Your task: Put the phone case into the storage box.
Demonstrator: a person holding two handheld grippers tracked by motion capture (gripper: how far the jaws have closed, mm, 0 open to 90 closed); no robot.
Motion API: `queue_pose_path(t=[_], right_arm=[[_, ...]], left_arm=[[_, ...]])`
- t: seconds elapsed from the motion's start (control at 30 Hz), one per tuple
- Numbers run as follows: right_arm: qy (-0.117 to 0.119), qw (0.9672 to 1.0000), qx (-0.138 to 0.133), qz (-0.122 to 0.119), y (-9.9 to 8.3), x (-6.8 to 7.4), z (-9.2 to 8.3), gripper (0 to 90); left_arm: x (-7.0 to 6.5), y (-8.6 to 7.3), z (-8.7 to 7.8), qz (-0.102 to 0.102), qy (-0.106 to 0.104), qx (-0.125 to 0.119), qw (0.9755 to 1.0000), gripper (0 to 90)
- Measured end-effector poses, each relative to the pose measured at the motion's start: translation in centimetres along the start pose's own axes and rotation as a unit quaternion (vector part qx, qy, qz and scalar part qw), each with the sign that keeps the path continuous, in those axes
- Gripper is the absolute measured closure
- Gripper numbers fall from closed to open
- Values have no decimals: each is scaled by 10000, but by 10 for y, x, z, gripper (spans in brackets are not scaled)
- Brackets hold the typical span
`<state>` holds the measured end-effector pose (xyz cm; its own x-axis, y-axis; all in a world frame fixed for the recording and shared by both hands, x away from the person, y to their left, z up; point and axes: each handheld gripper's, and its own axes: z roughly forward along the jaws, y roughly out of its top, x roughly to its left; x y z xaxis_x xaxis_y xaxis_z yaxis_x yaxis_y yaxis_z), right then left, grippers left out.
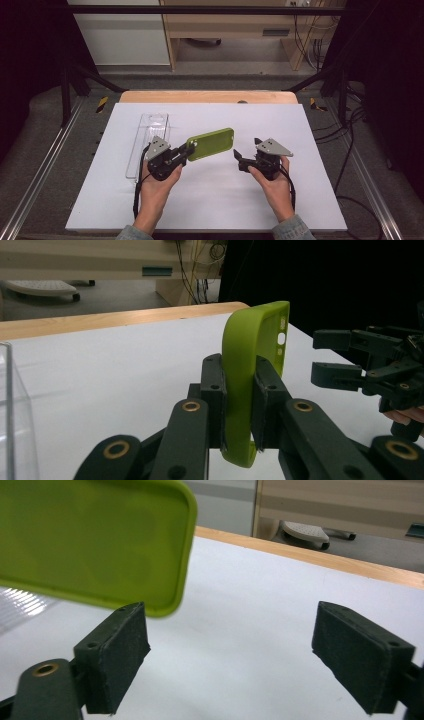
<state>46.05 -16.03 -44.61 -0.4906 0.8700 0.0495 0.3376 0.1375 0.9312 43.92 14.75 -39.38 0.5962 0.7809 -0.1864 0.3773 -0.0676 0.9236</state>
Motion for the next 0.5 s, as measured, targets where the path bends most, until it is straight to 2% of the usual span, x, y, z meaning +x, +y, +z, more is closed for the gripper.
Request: queue_pose_path(t=[0.5], right_arm=[[49, 9997, 229, -119, -14, -7, -9, 123]], left_arm=[[17, 14, -21, 243, 222, 2, 9995, 783]])
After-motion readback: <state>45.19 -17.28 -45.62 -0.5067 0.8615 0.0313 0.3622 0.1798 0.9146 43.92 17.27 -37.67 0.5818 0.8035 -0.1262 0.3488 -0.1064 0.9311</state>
